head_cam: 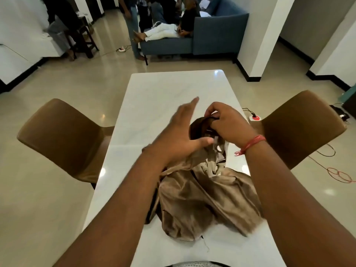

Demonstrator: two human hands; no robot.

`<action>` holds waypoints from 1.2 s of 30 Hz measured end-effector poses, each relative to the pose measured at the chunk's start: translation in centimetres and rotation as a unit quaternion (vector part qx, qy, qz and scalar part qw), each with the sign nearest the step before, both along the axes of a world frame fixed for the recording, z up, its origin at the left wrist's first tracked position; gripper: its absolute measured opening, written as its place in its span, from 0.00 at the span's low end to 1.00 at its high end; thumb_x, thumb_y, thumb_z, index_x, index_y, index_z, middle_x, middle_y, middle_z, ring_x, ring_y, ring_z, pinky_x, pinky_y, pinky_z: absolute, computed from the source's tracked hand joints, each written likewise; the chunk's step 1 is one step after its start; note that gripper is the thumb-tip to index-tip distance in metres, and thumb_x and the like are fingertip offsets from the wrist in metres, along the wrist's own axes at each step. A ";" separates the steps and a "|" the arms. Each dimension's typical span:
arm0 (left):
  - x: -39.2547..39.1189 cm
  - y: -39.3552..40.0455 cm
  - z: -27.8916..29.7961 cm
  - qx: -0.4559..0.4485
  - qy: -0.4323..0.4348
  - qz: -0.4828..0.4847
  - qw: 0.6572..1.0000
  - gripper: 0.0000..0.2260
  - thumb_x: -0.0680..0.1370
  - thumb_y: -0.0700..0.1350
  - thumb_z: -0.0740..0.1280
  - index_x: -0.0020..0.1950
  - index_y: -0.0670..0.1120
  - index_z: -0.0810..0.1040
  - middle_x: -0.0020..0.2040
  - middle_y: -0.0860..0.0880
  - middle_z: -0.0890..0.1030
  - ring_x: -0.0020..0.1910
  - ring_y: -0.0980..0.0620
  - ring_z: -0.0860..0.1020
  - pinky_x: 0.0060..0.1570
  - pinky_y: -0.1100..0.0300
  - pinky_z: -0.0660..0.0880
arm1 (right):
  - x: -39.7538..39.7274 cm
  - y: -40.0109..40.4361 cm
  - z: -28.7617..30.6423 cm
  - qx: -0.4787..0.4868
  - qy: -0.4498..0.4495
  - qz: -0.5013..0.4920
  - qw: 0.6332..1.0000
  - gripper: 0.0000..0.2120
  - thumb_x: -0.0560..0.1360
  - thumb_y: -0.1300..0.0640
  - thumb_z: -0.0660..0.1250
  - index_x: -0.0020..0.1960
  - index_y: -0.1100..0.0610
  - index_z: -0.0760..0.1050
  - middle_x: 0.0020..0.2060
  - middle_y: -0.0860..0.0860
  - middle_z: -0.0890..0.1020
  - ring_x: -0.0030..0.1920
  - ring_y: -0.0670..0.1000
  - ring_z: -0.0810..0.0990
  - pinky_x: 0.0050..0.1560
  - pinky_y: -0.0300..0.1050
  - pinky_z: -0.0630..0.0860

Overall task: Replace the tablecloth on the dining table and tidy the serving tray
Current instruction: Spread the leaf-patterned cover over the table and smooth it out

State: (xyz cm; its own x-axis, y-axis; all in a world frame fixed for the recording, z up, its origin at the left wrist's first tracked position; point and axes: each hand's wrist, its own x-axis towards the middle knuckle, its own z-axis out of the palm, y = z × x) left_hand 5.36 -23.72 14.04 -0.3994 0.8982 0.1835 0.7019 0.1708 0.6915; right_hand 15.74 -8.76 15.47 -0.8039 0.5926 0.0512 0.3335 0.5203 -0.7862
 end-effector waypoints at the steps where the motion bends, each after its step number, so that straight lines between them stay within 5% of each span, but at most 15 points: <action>1: 0.8 0.6 0.4 -0.019 -0.015 -0.005 1.000 0.39 0.74 0.57 0.72 0.78 0.62 0.51 0.75 0.54 0.66 0.71 0.55 0.68 0.66 0.58 0.68 | -0.6 -0.6 0.0 -0.024 0.022 0.009 0.999 0.10 0.73 0.66 0.64 0.49 0.54 0.76 0.41 0.53 0.84 0.38 0.53 0.83 0.37 0.46 0.78; 4: 0.2 1.1 1.1 0.031 -0.045 0.086 0.995 0.17 0.77 0.47 0.66 0.66 0.58 0.73 0.58 0.54 0.82 0.55 0.54 0.80 0.55 0.53 0.78 | -0.8 -1.6 -1.0 -0.212 0.137 0.042 0.967 0.07 0.74 0.61 0.68 0.52 0.59 0.76 0.43 0.55 0.84 0.43 0.52 0.83 0.44 0.49 0.78; 6: -0.8 0.6 1.5 0.078 -0.073 0.147 0.983 0.05 0.79 0.48 0.64 0.52 0.53 0.78 0.45 0.54 0.83 0.45 0.57 0.80 0.48 0.55 0.78 | 0.0 -1.9 -2.7 -0.319 0.172 0.108 0.926 0.15 0.74 0.58 0.72 0.59 0.58 0.75 0.49 0.53 0.83 0.51 0.52 0.83 0.51 0.49 0.79; 9: -1.5 0.2 2.2 0.146 -0.099 0.213 0.961 0.07 0.82 0.49 0.62 0.50 0.50 0.78 0.44 0.56 0.81 0.44 0.62 0.78 0.43 0.65 0.71 | 1.2 -2.8 -6.3 -0.200 -0.015 0.186 0.962 0.14 0.74 0.63 0.73 0.57 0.52 0.78 0.43 0.43 0.83 0.44 0.43 0.82 0.47 0.39 0.78; 11: -2.3 -0.4 2.5 0.206 -0.151 0.280 0.925 0.08 0.83 0.49 0.59 0.51 0.53 0.77 0.45 0.57 0.80 0.45 0.62 0.77 0.45 0.66 0.72 | 1.3 -2.5 -8.9 -0.057 -0.110 0.132 0.983 0.07 0.74 0.63 0.71 0.49 0.54 0.80 0.38 0.42 0.80 0.39 0.43 0.78 0.41 0.36 0.71; 14: -3.9 -2.0 2.3 0.266 -0.202 0.363 0.870 0.09 0.83 0.51 0.58 0.53 0.55 0.77 0.49 0.55 0.81 0.49 0.57 0.79 0.50 0.59 0.76 | 1.5 -0.3 -11.1 0.070 -0.108 0.003 0.992 0.05 0.71 0.60 0.70 0.40 0.60 0.74 0.37 0.51 0.75 0.39 0.52 0.74 0.38 0.45 0.68; 19: -5.9 -3.9 1.2 0.318 -0.214 0.424 0.821 0.08 0.83 0.52 0.59 0.47 0.57 0.77 0.46 0.56 0.81 0.46 0.56 0.79 0.50 0.58 0.78 | 2.4 4.0 -13.6 0.156 -0.155 -0.173 0.960 0.04 0.73 0.60 0.68 0.47 0.59 0.81 0.48 0.57 0.76 0.45 0.60 0.78 0.43 0.44 0.69; 22: -6.5 -4.9 0.2 0.290 -0.194 0.432 0.832 0.09 0.83 0.52 0.60 0.46 0.56 0.76 0.44 0.56 0.80 0.46 0.54 0.79 0.48 0.59 0.77 | 3.2 5.4 -14.2 0.092 -0.119 -0.254 0.955 0.09 0.74 0.65 0.64 0.51 0.60 0.80 0.50 0.59 0.81 0.50 0.60 0.79 0.47 0.43 0.70; 26: -6.1 -5.7 -0.6 0.166 -0.172 0.391 0.889 0.09 0.82 0.55 0.62 0.55 0.52 0.76 0.47 0.58 0.78 0.52 0.53 0.79 0.46 0.66 0.71 | 1.3 3.7 -9.6 -0.093 0.133 -0.295 0.942 0.10 0.76 0.64 0.62 0.46 0.52 0.78 0.46 0.54 0.83 0.47 0.53 0.82 0.49 0.47 0.81; 29: -4.1 -4.4 0.2 0.037 -0.124 0.239 0.962 0.21 0.75 0.58 0.71 0.65 0.55 0.72 0.53 0.58 0.77 0.52 0.59 0.77 0.45 0.71 0.69 | -1.2 0.6 -3.6 -0.011 0.213 -0.163 0.963 0.08 0.78 0.63 0.62 0.47 0.55 0.79 0.44 0.50 0.83 0.44 0.42 0.79 0.47 0.34 0.75; 31: -2.2 -2.8 1.1 -0.015 -0.091 0.143 0.985 0.33 0.68 0.62 0.73 0.70 0.60 0.67 0.58 0.60 0.77 0.52 0.60 0.78 0.49 0.67 0.72 | -2.6 -1.2 0.1 0.079 0.234 -0.085 0.965 0.08 0.77 0.65 0.63 0.49 0.58 0.80 0.44 0.50 0.82 0.45 0.44 0.78 0.47 0.33 0.74; 32: -1.4 -2.0 1.4 -0.028 -0.079 0.116 0.990 0.32 0.67 0.63 0.73 0.69 0.61 0.67 0.58 0.60 0.78 0.51 0.59 0.79 0.50 0.64 0.74 | -3.2 -1.8 1.5 0.139 0.240 -0.059 0.959 0.07 0.77 0.66 0.63 0.49 0.60 0.80 0.45 0.51 0.81 0.46 0.46 0.77 0.47 0.32 0.73; 34: -0.3 -0.9 1.8 -0.024 -0.044 0.101 0.994 0.16 0.72 0.59 0.70 0.58 0.57 0.75 0.52 0.56 0.82 0.48 0.55 0.81 0.48 0.56 0.78 | -4.0 -2.6 2.8 0.211 0.244 -0.028 0.946 0.07 0.76 0.68 0.62 0.49 0.61 0.78 0.45 0.52 0.77 0.46 0.47 0.74 0.47 0.30 0.71; 36: -0.4 -0.6 2.1 0.020 -0.033 0.124 0.992 0.06 0.78 0.51 0.66 0.45 0.50 0.77 0.43 0.51 0.82 0.43 0.50 0.80 0.46 0.47 0.78 | -4.0 -2.3 2.6 0.137 0.247 -0.032 0.959 0.09 0.76 0.68 0.59 0.49 0.61 0.76 0.44 0.53 0.78 0.45 0.50 0.75 0.48 0.37 0.75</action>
